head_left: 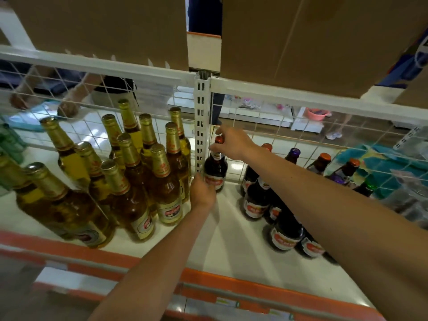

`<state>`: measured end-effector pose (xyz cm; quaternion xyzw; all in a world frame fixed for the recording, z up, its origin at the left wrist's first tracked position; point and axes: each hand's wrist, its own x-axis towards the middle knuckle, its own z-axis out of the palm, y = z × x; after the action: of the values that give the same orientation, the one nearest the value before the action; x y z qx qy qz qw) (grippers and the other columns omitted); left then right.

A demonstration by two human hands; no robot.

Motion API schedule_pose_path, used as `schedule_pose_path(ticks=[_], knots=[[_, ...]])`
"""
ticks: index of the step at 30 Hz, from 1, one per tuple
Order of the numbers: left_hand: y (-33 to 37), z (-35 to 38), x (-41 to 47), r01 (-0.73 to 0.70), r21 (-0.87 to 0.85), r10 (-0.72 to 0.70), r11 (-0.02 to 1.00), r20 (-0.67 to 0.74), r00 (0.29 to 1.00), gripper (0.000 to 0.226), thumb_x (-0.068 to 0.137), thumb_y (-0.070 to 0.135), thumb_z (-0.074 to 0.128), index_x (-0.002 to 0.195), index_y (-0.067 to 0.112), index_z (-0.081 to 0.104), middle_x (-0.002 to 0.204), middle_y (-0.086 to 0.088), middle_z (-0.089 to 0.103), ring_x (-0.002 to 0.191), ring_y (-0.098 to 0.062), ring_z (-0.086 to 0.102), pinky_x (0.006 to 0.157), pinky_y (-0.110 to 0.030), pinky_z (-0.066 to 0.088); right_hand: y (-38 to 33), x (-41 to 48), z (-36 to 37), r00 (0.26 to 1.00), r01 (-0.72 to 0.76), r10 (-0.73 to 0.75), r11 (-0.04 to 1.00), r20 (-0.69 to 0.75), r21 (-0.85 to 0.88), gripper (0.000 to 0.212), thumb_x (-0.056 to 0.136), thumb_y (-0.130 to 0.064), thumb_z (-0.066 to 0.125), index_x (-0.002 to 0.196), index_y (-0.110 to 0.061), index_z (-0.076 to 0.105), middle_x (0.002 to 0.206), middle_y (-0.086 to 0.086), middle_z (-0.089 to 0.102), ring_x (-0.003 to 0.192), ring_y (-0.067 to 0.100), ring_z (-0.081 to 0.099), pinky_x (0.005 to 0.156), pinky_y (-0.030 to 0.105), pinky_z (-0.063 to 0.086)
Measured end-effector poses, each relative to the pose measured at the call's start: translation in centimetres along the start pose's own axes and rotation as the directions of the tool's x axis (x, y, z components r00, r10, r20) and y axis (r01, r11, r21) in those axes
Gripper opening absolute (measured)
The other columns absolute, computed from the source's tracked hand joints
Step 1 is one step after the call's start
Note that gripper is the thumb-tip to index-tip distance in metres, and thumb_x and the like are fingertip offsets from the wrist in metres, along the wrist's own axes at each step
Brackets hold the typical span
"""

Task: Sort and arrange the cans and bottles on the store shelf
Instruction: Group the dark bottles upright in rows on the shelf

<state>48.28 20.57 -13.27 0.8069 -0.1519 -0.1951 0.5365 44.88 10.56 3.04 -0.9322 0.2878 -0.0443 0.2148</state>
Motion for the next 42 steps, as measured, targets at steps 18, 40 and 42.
schedule_pose_path(ticks=[18,40,42], knots=[[-1.9,-1.3,-2.8,-0.074,-0.301,0.148,0.951,0.23,0.962,0.067,0.078,-0.002,0.077,0.13,0.03,0.05,0.118,0.016,0.061,0.111,-0.01,0.06,0.091,-0.029,0.055,1.0,-4.6,0.5,0.992,0.122,-0.118,0.977,0.032,-0.173,0.034,0.088,-0.02,0.071,0.122,-0.016,0.064,0.122,0.008,0.064,0.113,0.027,0.056,0.087,0.031,0.043],[-1.6,1.8,-15.8,-0.225,0.065,0.2,0.972,0.268,0.943,0.068,0.068,0.039,0.086,0.124,0.021,0.054,0.115,0.005,0.067,0.103,-0.016,0.064,0.083,-0.033,0.053,4.4,-16.6,-3.2,0.982,0.114,-0.063,0.95,0.179,-0.292,0.037,0.09,-0.02,0.069,0.126,-0.013,0.063,0.116,0.01,0.062,0.107,0.028,0.058,0.079,0.031,0.045],[-1.4,2.5,-15.8,-0.224,0.073,0.197,0.972,0.268,0.943,0.065,0.07,0.035,0.086,0.125,0.019,0.054,0.116,0.003,0.066,0.105,-0.018,0.063,0.084,-0.032,0.052,5.3,-17.0,-3.2,0.986,0.084,-0.034,0.949,0.164,-0.305,0.036,0.091,-0.017,0.067,0.126,-0.012,0.062,0.117,0.012,0.061,0.107,0.03,0.058,0.083,0.034,0.048]])
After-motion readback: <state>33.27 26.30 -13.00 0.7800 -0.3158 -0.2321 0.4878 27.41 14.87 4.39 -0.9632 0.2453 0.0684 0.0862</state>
